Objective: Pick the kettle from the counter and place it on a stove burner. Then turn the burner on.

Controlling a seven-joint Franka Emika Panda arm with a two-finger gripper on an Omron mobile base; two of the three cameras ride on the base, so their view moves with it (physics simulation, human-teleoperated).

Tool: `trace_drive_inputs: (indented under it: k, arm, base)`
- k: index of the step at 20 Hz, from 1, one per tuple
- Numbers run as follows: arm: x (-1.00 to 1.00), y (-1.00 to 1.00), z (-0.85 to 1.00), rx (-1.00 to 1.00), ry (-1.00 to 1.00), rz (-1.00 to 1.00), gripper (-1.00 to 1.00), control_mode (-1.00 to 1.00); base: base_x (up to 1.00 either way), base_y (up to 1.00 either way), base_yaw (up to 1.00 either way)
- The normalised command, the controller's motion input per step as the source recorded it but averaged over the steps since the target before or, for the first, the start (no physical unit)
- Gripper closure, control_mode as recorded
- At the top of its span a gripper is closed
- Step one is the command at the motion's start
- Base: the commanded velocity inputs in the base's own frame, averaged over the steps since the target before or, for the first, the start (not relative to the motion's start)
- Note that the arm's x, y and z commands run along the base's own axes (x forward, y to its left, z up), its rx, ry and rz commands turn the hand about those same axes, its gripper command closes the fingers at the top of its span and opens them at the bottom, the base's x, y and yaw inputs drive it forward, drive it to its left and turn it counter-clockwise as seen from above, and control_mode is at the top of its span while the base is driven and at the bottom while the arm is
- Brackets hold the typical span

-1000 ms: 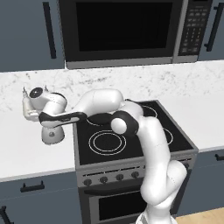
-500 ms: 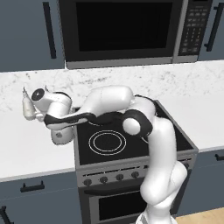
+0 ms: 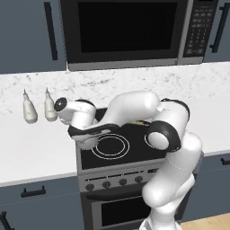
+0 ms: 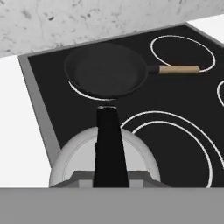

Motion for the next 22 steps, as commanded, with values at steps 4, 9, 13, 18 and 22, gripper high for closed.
trace_drive_inputs:
  k: [4,9,13,18,22]
  arm:
    - [0.00,-0.98,0.02,0.05,-0.04,-0.23,1.00,-1.00]
    - [0.00,-0.71,0.00,0.04,-0.03,-0.13,1.00,-1.00]
    - [0.00,-0.12,-0.04,0.01,-0.02,0.00,1.00,-1.00]
    - [0.00,0.00,-0.27,0.01,0.04,-0.01,1.00,-1.00]
    - [0.04,0.00,-0.26,0.00,0.01,0.00,1.00,-1.00]
  base:
    - [0.00,0.00,0.00]
    - [0.00,0.00,0.00]
    - [0.00,0.00,0.00]
    - [0.00,0.00,0.00]
    - [0.00,0.00,0.00]
